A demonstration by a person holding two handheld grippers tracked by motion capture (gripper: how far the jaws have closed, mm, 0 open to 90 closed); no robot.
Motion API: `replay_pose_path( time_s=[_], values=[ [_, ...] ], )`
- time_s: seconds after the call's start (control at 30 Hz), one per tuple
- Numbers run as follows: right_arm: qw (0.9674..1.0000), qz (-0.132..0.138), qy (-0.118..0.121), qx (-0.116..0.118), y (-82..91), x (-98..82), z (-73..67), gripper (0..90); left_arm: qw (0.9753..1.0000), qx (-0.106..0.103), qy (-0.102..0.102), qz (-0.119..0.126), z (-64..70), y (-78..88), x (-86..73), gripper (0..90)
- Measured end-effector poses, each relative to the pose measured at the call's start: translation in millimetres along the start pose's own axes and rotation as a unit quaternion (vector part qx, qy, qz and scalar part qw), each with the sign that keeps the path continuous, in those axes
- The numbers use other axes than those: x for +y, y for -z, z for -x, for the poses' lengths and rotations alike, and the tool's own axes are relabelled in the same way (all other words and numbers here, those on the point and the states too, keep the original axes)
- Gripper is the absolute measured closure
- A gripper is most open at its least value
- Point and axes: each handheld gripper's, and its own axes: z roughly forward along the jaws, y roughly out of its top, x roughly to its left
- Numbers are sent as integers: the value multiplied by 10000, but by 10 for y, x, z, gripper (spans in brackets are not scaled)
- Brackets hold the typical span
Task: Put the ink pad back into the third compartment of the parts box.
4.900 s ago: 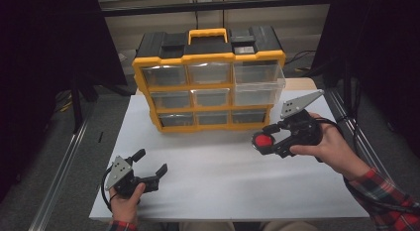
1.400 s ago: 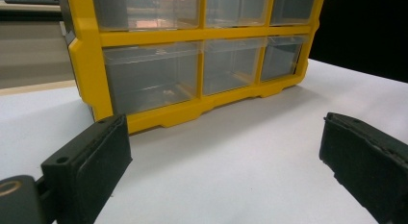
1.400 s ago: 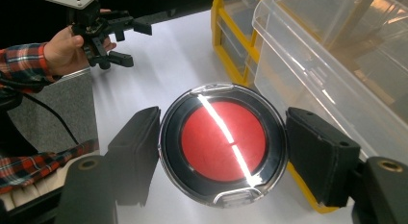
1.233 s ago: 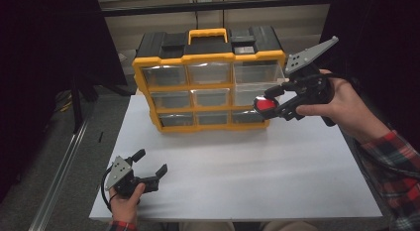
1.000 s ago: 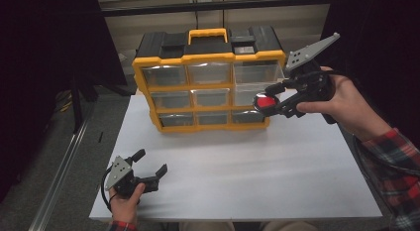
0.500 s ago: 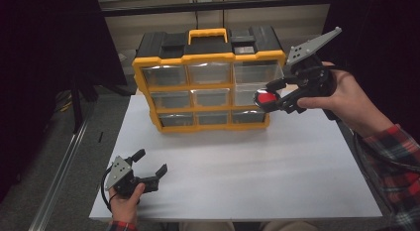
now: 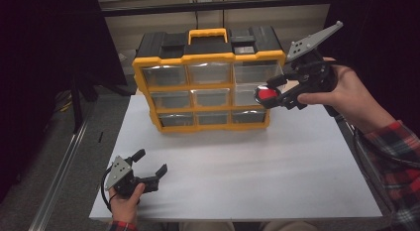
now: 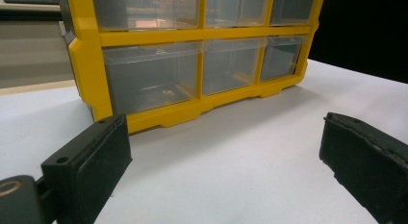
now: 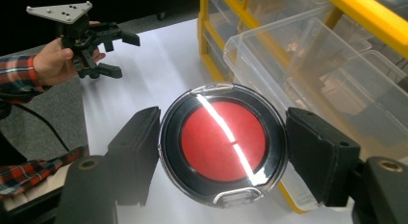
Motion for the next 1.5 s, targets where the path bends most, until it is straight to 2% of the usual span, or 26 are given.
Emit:
replay_pose_path(
  time_s=[0.03,0.33,0.47,0.57,0.83,1.0,1.07,1.13,1.23,1.5],
  values=[
    [10000,13,2,16,4,5,5,300,10000,-47,-10,10,-5,-1,0,39],
    [10000,3,5,-66,23,53,20,300,10000,-3,-9,-4,-1,-1,-1,39],
    [10000,23,-22,-92,38,76,32,300,10000,-64,15,5,-2,-4,-3,39],
    [9999,8,-15,-103,41,91,43,300,10000,-4,-4,0,-1,-1,-1,39],
    [9999,42,-33,-157,55,136,87,300,10000,-27,15,-2,1,-4,-3,39],
    [9997,31,-73,-215,33,148,118,300,9999,-62,72,44,6,-11,-5,39],
    [9997,38,-94,-234,25,152,131,300,10000,-46,-9,6,-3,0,-1,39],
    [9996,50,-107,-246,20,158,148,300,10000,-2,1,3,-1,2,-1,39],
    [9993,52,-116,-340,17,171,168,300,10000,-11,2,4,-2,0,-2,39],
    [9991,26,-169,-394,-16,187,210,300,10000,-56,44,24,-2,1,-2,39]
  ],
)
